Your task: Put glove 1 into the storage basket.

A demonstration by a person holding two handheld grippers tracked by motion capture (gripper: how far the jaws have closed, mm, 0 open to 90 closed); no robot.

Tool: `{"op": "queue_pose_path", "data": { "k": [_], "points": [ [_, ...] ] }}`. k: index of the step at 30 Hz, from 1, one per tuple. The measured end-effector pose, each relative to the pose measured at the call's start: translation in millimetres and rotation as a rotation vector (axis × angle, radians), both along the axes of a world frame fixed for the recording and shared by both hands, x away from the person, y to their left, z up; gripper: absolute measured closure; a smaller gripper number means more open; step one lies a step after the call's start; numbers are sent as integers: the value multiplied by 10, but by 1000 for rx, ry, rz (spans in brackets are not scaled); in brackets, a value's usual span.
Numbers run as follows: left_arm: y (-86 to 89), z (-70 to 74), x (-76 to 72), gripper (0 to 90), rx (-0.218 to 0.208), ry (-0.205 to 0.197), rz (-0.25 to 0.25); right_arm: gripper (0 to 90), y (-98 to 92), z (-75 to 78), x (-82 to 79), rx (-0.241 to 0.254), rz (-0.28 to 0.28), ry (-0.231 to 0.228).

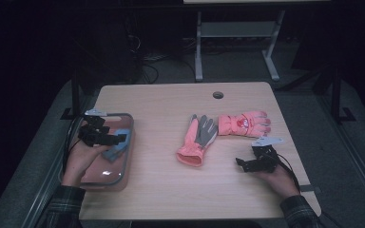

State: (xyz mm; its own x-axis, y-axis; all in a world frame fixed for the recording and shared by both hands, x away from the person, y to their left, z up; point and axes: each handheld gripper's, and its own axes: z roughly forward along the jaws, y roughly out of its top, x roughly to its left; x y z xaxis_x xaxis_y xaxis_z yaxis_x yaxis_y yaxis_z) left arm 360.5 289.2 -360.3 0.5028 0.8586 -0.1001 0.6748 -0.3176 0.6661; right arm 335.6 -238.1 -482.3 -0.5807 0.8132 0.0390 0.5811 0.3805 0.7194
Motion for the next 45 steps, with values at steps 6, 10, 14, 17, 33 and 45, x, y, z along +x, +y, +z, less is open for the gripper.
{"op": "queue_pose_path", "data": {
  "k": [6,10,14,17,33,45],
  "points": [
    [-185,56,-54,174,-5,-12,-40,114,0,0,0,0,0,0],
    [-280,86,-87,174,-11,-18,-68,114,0,0,0,0,0,0],
    [-456,138,-172,174,-43,-29,-109,114,0,0,-1,0,0,0],
    [-556,155,-208,174,-50,-31,-131,114,1,0,-2,0,0,1],
    [-1084,-27,-384,174,-85,-13,-239,114,1,0,-3,1,0,0],
    [-1297,-319,-523,174,-58,-26,-301,112,2,0,-4,1,-2,1]
  ]
}}
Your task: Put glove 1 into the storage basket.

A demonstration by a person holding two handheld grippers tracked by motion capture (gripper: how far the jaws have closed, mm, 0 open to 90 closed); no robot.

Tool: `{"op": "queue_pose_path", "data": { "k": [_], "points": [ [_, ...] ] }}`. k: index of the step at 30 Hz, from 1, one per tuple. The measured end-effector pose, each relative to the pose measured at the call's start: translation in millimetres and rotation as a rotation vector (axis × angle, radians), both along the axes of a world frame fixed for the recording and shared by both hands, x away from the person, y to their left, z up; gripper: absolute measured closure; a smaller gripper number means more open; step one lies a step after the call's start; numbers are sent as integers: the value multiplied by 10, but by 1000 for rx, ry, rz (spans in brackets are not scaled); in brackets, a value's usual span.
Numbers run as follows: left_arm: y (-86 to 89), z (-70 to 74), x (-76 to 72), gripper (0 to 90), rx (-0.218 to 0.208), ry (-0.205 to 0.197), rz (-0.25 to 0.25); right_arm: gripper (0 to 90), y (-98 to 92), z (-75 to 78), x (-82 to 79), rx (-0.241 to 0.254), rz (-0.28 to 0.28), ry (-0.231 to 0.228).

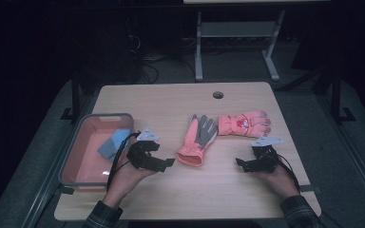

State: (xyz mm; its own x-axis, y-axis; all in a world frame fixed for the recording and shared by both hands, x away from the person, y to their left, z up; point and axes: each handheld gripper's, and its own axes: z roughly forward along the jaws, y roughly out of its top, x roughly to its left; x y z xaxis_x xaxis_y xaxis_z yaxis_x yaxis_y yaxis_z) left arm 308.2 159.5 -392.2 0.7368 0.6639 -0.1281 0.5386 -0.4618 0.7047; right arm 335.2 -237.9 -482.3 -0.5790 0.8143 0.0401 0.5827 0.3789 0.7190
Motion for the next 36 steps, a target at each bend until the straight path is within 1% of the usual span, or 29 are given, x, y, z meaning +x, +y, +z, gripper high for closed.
{"op": "queue_pose_path", "data": {
  "k": [2,4,6,7,10,13,14,15,16,17,18,19,21,22,23,24,25,26,27,28,29,30,32,33,35,36],
  "points": [
    [-22,-55,-26,173,0,-3,-5,107,0,-1,1,0,-2,1],
    [-41,-113,-49,172,8,-6,-15,108,4,0,-4,-1,-5,1],
    [-69,-179,-66,165,12,6,-21,108,5,0,-5,-1,-6,1],
    [-83,-206,-73,164,22,11,-26,108,8,0,-6,-1,-8,2],
    [-110,-286,-105,157,49,2,-37,112,24,0,-6,-3,-10,-1],
    [-117,-396,-124,154,51,8,-36,116,28,0,-8,-2,-6,-2],
    [-120,-429,-133,153,59,6,-36,116,28,0,-9,-2,-7,-2],
    [-123,-467,-139,151,72,-7,-32,116,31,0,-12,0,-7,-2],
    [-117,-495,-145,149,90,-10,-34,116,33,0,-14,0,-7,-2],
    [-117,-495,-145,146,90,-10,-34,115,32,0,-15,0,-7,-3],
    [-103,-554,-164,143,84,-6,-29,113,32,0,-17,0,-8,-3],
    [-103,-554,-164,141,84,-6,-29,106,29,0,-19,-2,-2,-3],
    [-82,-604,-191,141,85,-12,-34,100,30,0,-17,-4,2,0],
    [-67,-637,-212,137,86,-15,-33,112,55,26,-12,-20,-4,26],
    [-59,-656,-227,136,81,-15,-38,138,59,36,-6,-25,2,29],
    [-51,-679,-247,133,88,-18,-46,156,65,48,-5,-30,11,29],
    [-46,-696,-255,132,94,-28,-51,175,79,67,-1,-46,20,30],
    [-44,-723,-263,131,102,-37,-55,214,90,83,-3,-50,24,29],
    [-39,-746,-263,130,117,-40,-60,256,99,109,-8,-47,37,25],
    [-39,-746,-263,129,117,-40,-60,305,116,134,-18,-29,44,25],
    [-26,-790,-273,121,123,-63,-64,355,129,162,-16,-20,61,23],
    [-13,-796,-280,121,114,-68,-66,403,149,188,-17,-11,74,30],
    [11,-813,-281,121,100,-80,-72,465,204,236,-16,3,85,35],
    [25,-822,-285,121,92,-88,-75,522,233,255,-13,9,98,35],
    [54,-843,-294,121,73,-104,-82,612,299,291,-1,27,122,51],
    [58,-842,-293,121,78,-106,-88,667,332,310,4,31,132,62]
  ]
}}
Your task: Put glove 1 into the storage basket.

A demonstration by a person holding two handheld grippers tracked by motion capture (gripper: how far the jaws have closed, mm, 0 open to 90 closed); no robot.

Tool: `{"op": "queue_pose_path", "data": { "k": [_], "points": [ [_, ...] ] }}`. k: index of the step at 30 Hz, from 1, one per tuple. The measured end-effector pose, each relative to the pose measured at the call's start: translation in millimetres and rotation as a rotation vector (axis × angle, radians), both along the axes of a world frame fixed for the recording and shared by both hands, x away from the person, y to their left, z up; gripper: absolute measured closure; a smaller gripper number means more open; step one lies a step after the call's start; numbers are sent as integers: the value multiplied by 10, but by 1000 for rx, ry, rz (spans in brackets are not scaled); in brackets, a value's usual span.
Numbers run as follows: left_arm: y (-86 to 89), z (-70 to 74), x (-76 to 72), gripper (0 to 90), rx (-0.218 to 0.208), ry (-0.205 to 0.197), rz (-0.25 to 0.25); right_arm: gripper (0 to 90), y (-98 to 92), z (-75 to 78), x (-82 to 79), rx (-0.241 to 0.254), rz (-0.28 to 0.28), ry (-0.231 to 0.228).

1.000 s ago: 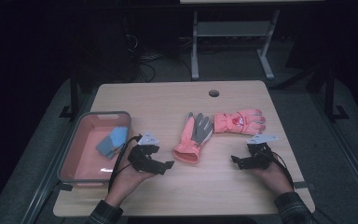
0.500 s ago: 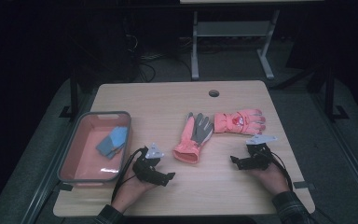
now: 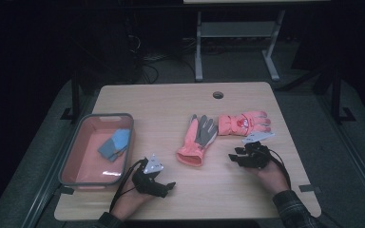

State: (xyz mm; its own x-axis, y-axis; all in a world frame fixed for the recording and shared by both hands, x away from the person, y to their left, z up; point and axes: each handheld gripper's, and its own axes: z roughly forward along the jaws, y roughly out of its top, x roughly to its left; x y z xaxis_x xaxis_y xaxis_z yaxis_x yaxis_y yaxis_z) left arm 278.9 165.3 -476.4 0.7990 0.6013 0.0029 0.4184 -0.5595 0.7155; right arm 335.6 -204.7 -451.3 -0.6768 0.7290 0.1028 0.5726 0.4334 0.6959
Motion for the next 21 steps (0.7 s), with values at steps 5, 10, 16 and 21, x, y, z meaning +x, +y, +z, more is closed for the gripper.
{"op": "queue_pose_path", "data": {
  "k": [5,10,16,21],
  "points": [
    [1,0,-3,121,-2,2,-11,899,159,99,56,40,44,11],
    [0,-1,-4,121,-1,1,-12,900,369,164,93,34,101,11],
    [-1,-1,-5,121,-2,2,-15,900,594,236,180,72,147,14],
    [5,4,1,121,7,-3,-21,900,800,276,263,79,184,5]
  ]
}}
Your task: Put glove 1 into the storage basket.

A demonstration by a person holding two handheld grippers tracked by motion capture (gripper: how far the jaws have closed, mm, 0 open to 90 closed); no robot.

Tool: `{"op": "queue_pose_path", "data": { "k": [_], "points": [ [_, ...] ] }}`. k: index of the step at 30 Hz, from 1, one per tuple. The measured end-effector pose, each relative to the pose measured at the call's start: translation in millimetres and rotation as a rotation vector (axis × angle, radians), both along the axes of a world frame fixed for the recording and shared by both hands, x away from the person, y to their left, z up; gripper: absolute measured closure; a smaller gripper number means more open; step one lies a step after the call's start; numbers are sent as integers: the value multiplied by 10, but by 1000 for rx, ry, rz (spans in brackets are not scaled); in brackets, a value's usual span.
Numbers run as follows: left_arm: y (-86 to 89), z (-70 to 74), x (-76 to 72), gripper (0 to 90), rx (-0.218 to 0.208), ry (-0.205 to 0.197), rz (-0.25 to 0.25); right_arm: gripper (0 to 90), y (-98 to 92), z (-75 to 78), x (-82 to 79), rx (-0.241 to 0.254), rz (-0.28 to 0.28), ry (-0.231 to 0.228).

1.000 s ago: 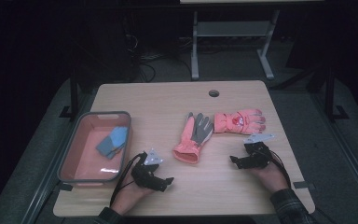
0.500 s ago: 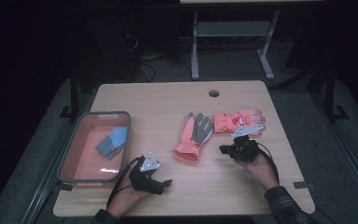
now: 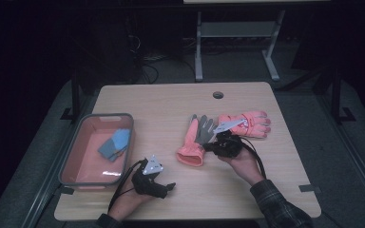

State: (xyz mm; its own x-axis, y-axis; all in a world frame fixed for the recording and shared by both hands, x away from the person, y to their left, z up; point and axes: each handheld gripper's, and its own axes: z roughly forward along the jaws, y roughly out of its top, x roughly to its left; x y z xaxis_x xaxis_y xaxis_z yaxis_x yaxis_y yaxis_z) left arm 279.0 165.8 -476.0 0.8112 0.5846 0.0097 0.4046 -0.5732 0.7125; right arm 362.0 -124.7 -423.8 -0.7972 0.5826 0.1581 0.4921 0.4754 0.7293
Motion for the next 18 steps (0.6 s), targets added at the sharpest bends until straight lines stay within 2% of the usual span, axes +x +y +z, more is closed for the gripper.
{"op": "queue_pose_path", "data": {
  "k": [5,7,9,12,15,18],
  "points": [
    [-1,-3,-1,120,-5,1,2,900,176,25,54,11,26,2],
    [-2,-6,0,120,-9,0,2,900,234,26,82,13,40,-10],
    [1,-2,1,120,-1,0,-1,900,301,29,93,23,44,0],
    [0,-4,2,120,-6,2,-3,900,353,19,111,13,54,-1],
    [-2,-4,-1,120,-6,5,-1,900,411,-42,151,-1,57,6],
    [-2,-3,-1,120,-6,6,-2,900,417,-98,153,6,47,36]
  ]
}}
